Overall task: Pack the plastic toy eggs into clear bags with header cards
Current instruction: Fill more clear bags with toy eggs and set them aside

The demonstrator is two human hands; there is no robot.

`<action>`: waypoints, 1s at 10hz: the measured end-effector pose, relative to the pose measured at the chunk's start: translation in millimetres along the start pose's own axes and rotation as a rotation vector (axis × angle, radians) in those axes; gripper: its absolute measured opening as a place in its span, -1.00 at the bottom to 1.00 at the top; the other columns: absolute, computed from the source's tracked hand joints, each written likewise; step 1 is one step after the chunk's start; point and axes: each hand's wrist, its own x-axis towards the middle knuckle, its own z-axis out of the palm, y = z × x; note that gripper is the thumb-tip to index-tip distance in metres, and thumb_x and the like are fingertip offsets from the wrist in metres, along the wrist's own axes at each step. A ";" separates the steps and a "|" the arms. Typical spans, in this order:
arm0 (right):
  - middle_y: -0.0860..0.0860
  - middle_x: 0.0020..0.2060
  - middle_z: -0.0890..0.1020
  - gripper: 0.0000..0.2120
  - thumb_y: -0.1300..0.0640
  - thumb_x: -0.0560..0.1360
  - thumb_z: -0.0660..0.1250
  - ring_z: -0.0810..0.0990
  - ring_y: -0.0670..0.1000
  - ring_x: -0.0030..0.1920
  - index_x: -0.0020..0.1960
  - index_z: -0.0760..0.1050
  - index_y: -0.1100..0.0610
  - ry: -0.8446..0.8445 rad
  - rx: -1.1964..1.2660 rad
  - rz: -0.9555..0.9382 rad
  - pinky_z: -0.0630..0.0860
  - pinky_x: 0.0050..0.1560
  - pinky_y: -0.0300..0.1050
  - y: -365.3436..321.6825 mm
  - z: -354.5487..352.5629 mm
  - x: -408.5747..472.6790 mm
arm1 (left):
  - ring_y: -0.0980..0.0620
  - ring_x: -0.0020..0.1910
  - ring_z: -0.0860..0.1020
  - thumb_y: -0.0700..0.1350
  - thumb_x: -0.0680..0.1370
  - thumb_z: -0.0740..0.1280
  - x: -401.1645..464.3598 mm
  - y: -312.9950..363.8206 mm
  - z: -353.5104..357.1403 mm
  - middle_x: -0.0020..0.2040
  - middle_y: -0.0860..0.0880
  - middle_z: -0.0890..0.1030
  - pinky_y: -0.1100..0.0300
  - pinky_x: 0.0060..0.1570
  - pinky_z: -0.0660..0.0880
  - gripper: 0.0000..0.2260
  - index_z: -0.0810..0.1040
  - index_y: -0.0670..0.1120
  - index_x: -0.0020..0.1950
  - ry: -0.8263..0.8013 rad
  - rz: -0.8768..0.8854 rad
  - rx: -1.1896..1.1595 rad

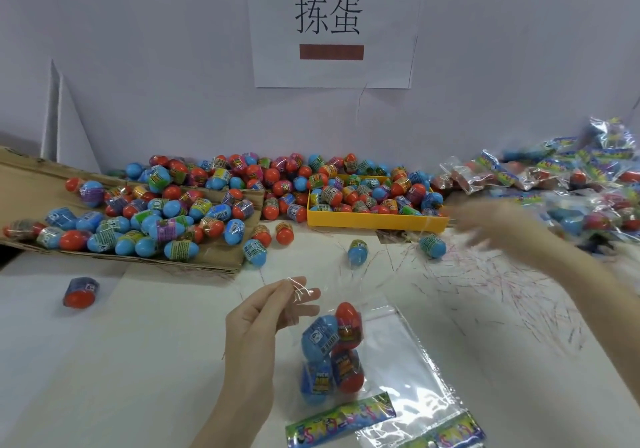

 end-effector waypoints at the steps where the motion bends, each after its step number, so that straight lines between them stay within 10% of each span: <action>1: -0.02 0.42 0.32 -0.28 0.07 0.39 0.42 0.18 0.09 0.45 0.45 0.15 -0.06 0.053 -0.043 0.047 0.06 0.38 0.24 -8.6 23.1 -9.3 | 0.04 -0.35 0.64 -0.26 0.53 0.23 0.9 0.2 -0.4 -0.27 -0.04 0.70 0.38 -0.35 0.51 -0.71 0.66 -0.04 -0.29 0.004 -0.006 -0.016; 2: 0.13 0.33 0.42 -0.12 -0.19 0.25 0.47 0.45 0.08 0.29 0.42 0.18 0.07 -0.577 0.810 0.284 0.41 0.24 0.13 -12.5 22.1 -16.1 | 0.05 -0.35 0.64 -0.25 0.53 0.23 0.3 -0.8 -0.3 -0.27 -0.04 0.70 0.40 -0.34 0.51 -0.72 0.65 -0.04 -0.26 -0.001 -0.012 -0.012; 3: 0.07 0.41 0.30 -0.12 -0.08 0.37 0.44 0.34 0.03 0.36 0.48 -0.06 -0.09 0.293 -0.266 0.000 0.25 0.35 0.04 -5.0 40.4 -6.9 | 0.05 -0.34 0.65 -0.25 0.54 0.23 1.1 -1.1 -1.4 -0.26 -0.03 0.70 0.39 -0.34 0.51 -0.74 0.65 -0.05 -0.24 -0.005 -0.002 -0.006; 4: -0.01 -0.05 0.63 -0.36 -0.18 0.27 0.41 0.59 -0.06 -0.09 0.29 0.34 -0.06 0.398 -0.034 -0.349 0.51 -0.07 -0.15 -0.4 43.4 -0.2 | 0.04 -0.35 0.65 -0.25 0.53 0.24 2.1 -0.2 -1.5 -0.26 -0.05 0.70 0.39 -0.36 0.51 -0.72 0.66 -0.04 -0.29 -0.001 -0.006 -0.031; 5: 0.02 -0.49 0.49 -0.65 -0.08 0.42 0.37 0.42 -0.02 -0.50 -0.15 0.44 0.22 0.656 -0.487 -0.362 0.27 -0.50 -0.25 13.0 47.4 2.9 | 0.04 -0.36 0.64 -0.26 0.53 0.23 1.4 0.1 -1.0 -0.27 -0.04 0.70 0.39 -0.37 0.51 -0.73 0.65 -0.05 -0.26 -0.009 -0.026 -0.038; 6: -0.01 -0.48 0.43 -0.73 0.48 0.33 0.32 0.36 -0.05 -0.41 -0.38 0.37 0.18 0.688 -0.653 -0.353 0.22 -0.41 -0.26 21.8 56.4 -0.7 | 0.05 -0.35 0.64 -0.27 0.53 0.22 2.0 -0.4 -1.3 -0.27 -0.04 0.70 0.38 -0.35 0.51 -0.74 0.64 -0.07 -0.24 -0.016 -0.027 -0.024; 7: 0.02 0.35 0.37 -0.46 0.50 0.31 0.32 0.33 0.07 0.32 0.20 0.50 0.08 0.348 -0.552 -0.159 0.31 0.29 0.03 16.6 58.9 -3.9 | 0.04 -0.33 0.64 -0.26 0.54 0.22 1.6 -0.2 -0.8 -0.26 -0.04 0.70 0.30 -0.29 0.51 -0.74 0.64 -0.06 -0.23 -0.032 -0.024 -0.005; 8: -0.23 0.44 -0.25 -0.07 0.26 0.39 0.43 -0.07 -0.14 0.44 0.43 -0.12 -0.24 -0.005 -0.446 -0.097 -0.05 0.41 -0.03 22.2 76.1 -11.5 | 0.04 -0.31 0.65 -0.25 0.54 0.22 1.4 -0.6 -1.3 -0.23 -0.05 0.70 0.29 -0.27 0.52 -0.72 0.66 -0.04 -0.25 -0.049 -0.040 -0.013; 9: -0.29 0.27 0.40 -0.41 -0.17 0.25 0.37 0.41 -0.27 0.24 0.25 0.28 -0.26 -0.150 -0.018 -0.098 0.36 0.17 -0.38 20.6 100.0 -24.9 | 0.03 -0.30 0.65 -0.23 0.53 0.22 1.4 -0.3 -2.1 -0.21 -0.07 0.71 0.28 -0.26 0.51 -0.70 0.70 -0.04 -0.28 -0.087 -0.062 -0.049; 10: -0.09 -0.01 0.67 -0.46 -0.15 0.19 0.38 0.63 -0.11 0.01 0.14 0.47 -0.06 -0.312 0.081 -0.058 0.53 0.02 -0.31 29.9 111.7 -26.7 | 0.04 -0.27 0.66 -0.20 0.52 0.22 1.7 -0.7 -2.3 -0.19 -0.06 0.71 0.36 -0.31 0.53 -0.69 0.71 0.02 -0.25 -0.127 -0.065 -0.064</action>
